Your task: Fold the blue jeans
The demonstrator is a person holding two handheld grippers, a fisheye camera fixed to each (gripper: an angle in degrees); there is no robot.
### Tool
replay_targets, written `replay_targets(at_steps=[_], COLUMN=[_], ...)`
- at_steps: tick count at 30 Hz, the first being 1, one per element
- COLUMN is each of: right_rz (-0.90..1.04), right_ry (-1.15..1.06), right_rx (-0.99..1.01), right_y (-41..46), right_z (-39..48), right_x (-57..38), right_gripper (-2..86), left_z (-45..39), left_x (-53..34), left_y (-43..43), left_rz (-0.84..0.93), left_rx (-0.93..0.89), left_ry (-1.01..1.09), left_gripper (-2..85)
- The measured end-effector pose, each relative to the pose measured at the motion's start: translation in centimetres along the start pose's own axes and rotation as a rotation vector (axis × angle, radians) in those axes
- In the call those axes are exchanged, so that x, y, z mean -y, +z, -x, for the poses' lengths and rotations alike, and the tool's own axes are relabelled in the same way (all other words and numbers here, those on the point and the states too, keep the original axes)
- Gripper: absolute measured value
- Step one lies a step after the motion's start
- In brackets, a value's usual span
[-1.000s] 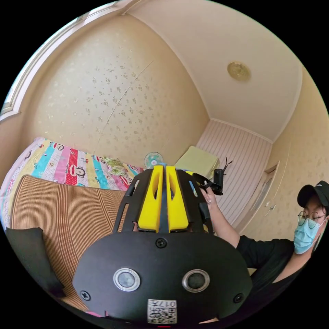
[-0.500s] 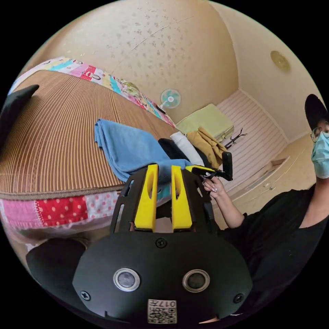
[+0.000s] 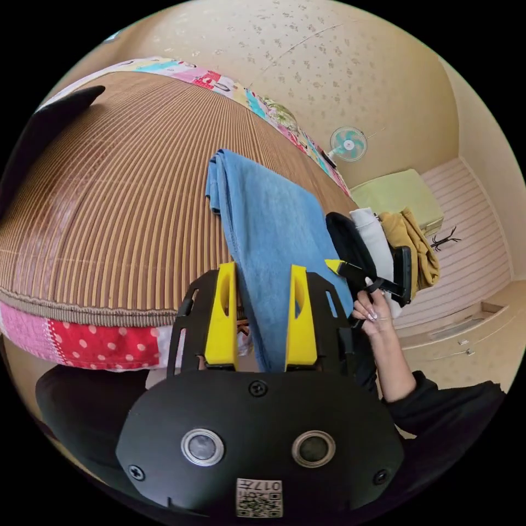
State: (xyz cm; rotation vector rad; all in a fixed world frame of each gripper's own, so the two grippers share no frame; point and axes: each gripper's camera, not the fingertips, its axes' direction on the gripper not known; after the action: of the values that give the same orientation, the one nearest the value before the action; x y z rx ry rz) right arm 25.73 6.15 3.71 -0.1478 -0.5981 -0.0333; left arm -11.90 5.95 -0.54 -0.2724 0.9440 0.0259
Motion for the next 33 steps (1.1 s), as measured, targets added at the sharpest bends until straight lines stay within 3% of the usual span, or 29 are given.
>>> replay_targets(at_steps=[4, 8, 17, 21, 25, 29, 33], right_rz=[0.1, 0.02, -0.069, -0.141, -0.077, 0.091, 0.159], right_ry=[0.028, -0.012, -0.53, -0.607, -0.537, -0.452, -0.477], right_rx=[0.205, 0.532, 0.701, 0.707, 0.572, 0.445, 0.307], right_y=[0.3, -2.3, -3.2, -1.0, 6.6, 12.7, 12.0], right_z=[0.9, 3.2, 25.4, 33.8, 38.4, 34.8, 29.6], right_x=[-3.3, -3.9, 10.6, 16.0, 18.0, 12.1, 3.9], right_gripper=[9.2, 6.3, 5.3, 5.9, 9.2, 11.9, 12.4], left_z=[0.0, 1.5, -2.5, -1.8, 4.2, 10.5, 11.3], left_x=[-2.8, -5.2, -2.2, 0.5, 0.7, -5.8, -12.5], left_y=[-0.1, -5.5, -31.5, -38.9, -41.3, -36.9, -31.4], left_rz=[0.052, -0.065, -0.528, -0.593, -0.58, -0.53, -0.557], left_rx=[-0.052, -0.345, -0.006, 0.151, 0.398, 0.427, 0.377], left_ry=[-0.076, -0.137, 0.11, 0.109, -0.134, -0.344, -0.389], left_gripper=[10.5, 7.0, 6.7, 7.6, 10.7, 13.8, 13.6])
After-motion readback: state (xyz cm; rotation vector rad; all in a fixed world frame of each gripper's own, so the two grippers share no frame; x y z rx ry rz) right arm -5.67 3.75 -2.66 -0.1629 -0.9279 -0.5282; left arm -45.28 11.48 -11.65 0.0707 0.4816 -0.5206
